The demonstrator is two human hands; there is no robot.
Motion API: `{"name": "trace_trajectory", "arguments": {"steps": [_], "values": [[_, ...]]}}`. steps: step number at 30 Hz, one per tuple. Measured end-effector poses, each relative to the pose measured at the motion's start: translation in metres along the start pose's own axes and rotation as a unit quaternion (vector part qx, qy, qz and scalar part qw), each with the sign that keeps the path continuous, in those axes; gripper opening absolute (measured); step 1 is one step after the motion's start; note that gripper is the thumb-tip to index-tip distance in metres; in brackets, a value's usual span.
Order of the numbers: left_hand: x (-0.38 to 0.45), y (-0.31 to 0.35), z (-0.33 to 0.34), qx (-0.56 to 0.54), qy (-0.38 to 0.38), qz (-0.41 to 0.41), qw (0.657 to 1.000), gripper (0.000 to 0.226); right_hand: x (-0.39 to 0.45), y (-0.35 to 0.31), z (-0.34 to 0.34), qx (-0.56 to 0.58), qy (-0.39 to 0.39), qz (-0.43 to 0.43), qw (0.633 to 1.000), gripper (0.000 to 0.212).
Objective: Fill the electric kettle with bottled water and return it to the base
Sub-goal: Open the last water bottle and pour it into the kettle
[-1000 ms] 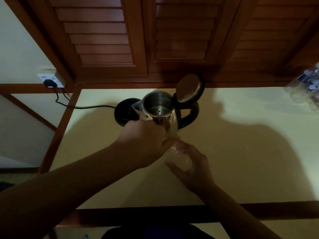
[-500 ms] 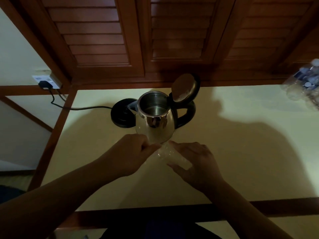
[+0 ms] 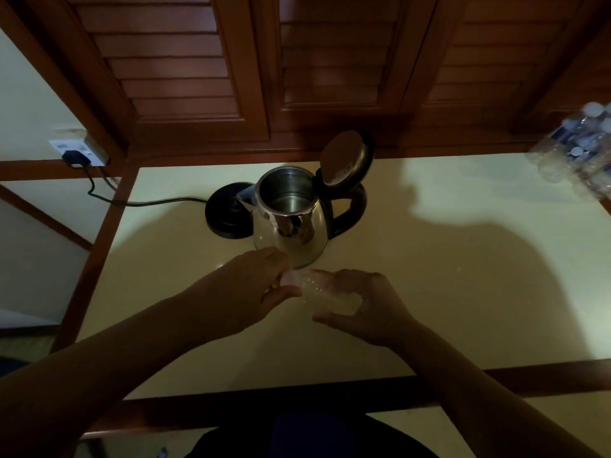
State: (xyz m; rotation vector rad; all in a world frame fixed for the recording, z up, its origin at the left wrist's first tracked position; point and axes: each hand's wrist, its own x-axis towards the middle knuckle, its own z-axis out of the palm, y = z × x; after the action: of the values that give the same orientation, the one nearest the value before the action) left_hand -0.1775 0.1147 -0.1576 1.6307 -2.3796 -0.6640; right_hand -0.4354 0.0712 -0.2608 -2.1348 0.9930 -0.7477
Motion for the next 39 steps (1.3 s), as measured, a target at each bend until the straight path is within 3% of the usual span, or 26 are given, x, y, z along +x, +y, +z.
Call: {"name": "trace_trajectory", "arguments": {"steps": [2, 5, 7, 9, 11, 14, 18, 27, 32, 39], "values": [[0.002, 0.0, -0.004, 0.031, -0.013, 0.039, 0.999, 0.048, -0.004, 0.002, 0.0, 0.031, 0.001, 0.018, 0.999, 0.049], [0.008, 0.006, -0.005, 0.031, 0.052, 0.093, 0.994, 0.047, -0.008, -0.003, -0.002, 0.084, 0.009, 0.051, 0.995, 0.055], [0.014, 0.016, 0.002, -0.084, 0.089, 0.074, 0.99, 0.041, -0.011, -0.008, -0.002, 0.112, 0.033, 0.05, 0.992, 0.059], [0.023, 0.027, 0.017, -0.203, 0.091, 0.035, 0.974, 0.057, -0.016, -0.01, -0.004, 0.133, 0.072, 0.065, 0.986, 0.058], [0.033, 0.036, 0.036, -0.269, 0.086, -0.001, 0.959, 0.065, -0.022, -0.006, -0.008, 0.132, 0.091, 0.089, 0.983, 0.057], [0.047, 0.049, 0.06, -0.322, 0.099, -0.022, 0.941, 0.055, -0.034, 0.004, -0.018, 0.12, 0.066, 0.115, 0.984, 0.064], [0.072, 0.072, 0.069, -0.334, 0.11, -0.004, 0.936, 0.05, -0.053, 0.021, -0.043, 0.04, 0.042, 0.15, 0.987, 0.086], [0.203, 0.143, 0.1, -0.402, 0.158, -0.032, 0.901, 0.048, -0.098, 0.107, -0.171, -0.242, 0.061, 0.316, 0.915, 0.077], [0.282, 0.2, 0.126, -0.402, 0.167, -0.021, 0.9, 0.046, -0.104, 0.163, -0.246, -0.268, 0.078, 0.373, 0.885, 0.072], [0.392, 0.256, 0.157, -0.391, 0.168, -0.031, 0.904, 0.052, -0.097, 0.229, -0.321, -0.261, 0.113, 0.379, 0.88, 0.069]]}}
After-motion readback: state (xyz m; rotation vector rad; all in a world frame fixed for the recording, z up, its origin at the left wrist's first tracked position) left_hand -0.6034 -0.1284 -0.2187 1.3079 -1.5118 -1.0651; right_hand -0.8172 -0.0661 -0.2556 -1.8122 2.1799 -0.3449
